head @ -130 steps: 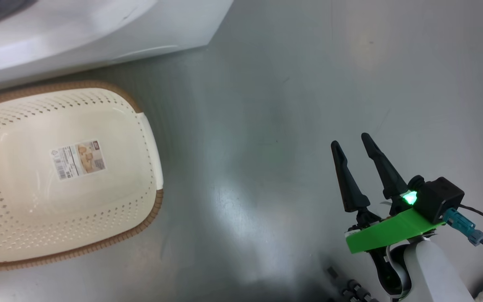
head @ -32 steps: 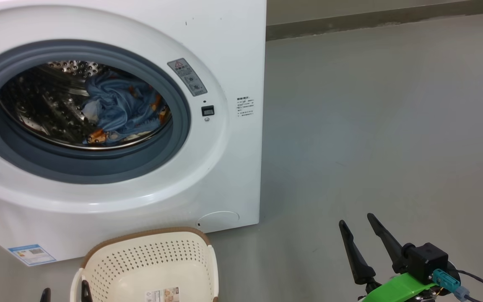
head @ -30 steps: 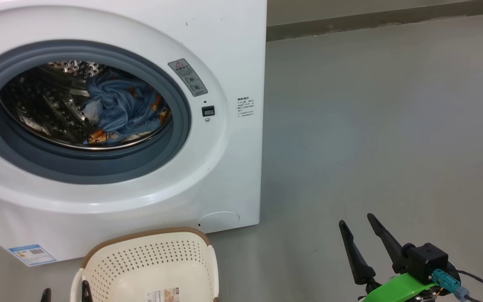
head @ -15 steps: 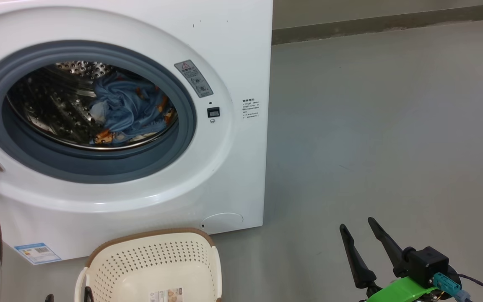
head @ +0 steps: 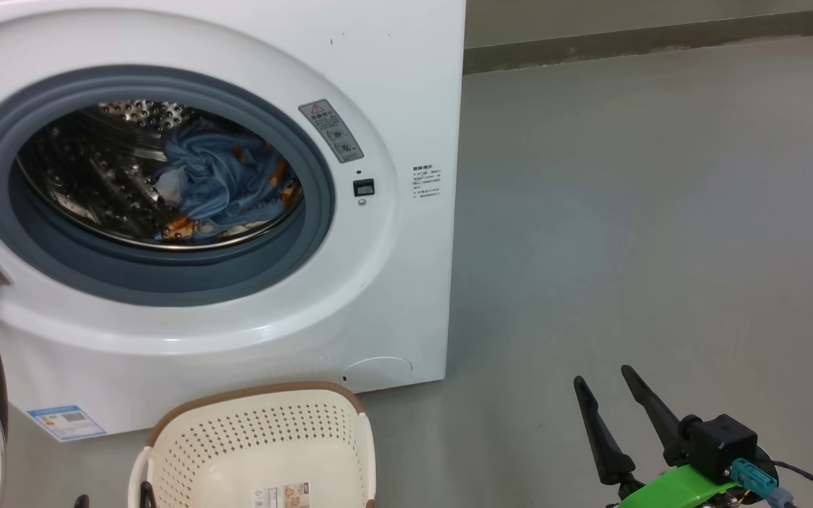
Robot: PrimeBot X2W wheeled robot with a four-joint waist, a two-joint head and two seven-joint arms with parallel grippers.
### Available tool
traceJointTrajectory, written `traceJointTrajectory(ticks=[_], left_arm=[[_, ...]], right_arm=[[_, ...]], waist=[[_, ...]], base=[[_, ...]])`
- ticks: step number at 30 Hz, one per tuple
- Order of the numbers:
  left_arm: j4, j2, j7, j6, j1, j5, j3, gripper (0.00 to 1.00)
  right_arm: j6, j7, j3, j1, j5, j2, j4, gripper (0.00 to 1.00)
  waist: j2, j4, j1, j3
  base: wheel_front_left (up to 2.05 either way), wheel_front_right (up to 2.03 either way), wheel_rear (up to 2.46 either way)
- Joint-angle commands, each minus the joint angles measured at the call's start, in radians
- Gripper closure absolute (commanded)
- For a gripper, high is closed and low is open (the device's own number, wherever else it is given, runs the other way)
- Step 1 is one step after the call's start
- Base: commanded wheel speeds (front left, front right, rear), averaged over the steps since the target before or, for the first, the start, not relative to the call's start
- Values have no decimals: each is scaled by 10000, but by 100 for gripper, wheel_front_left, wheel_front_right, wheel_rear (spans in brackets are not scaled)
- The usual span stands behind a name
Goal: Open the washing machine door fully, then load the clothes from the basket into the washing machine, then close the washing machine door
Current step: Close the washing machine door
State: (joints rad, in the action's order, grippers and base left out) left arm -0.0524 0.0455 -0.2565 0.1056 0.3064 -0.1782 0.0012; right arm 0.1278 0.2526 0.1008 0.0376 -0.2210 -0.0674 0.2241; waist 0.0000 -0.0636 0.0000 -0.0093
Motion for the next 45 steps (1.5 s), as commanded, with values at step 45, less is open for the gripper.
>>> traceJointTrajectory(ticks=[45], left_arm=[[61, 47, -53, -392, -705, -134, 758, 0]], right_arm=[[29, 77, -2, -48, 198, 88, -330, 0]], waist=[[0, 736, 0, 46]], base=[[-82, 82, 0]])
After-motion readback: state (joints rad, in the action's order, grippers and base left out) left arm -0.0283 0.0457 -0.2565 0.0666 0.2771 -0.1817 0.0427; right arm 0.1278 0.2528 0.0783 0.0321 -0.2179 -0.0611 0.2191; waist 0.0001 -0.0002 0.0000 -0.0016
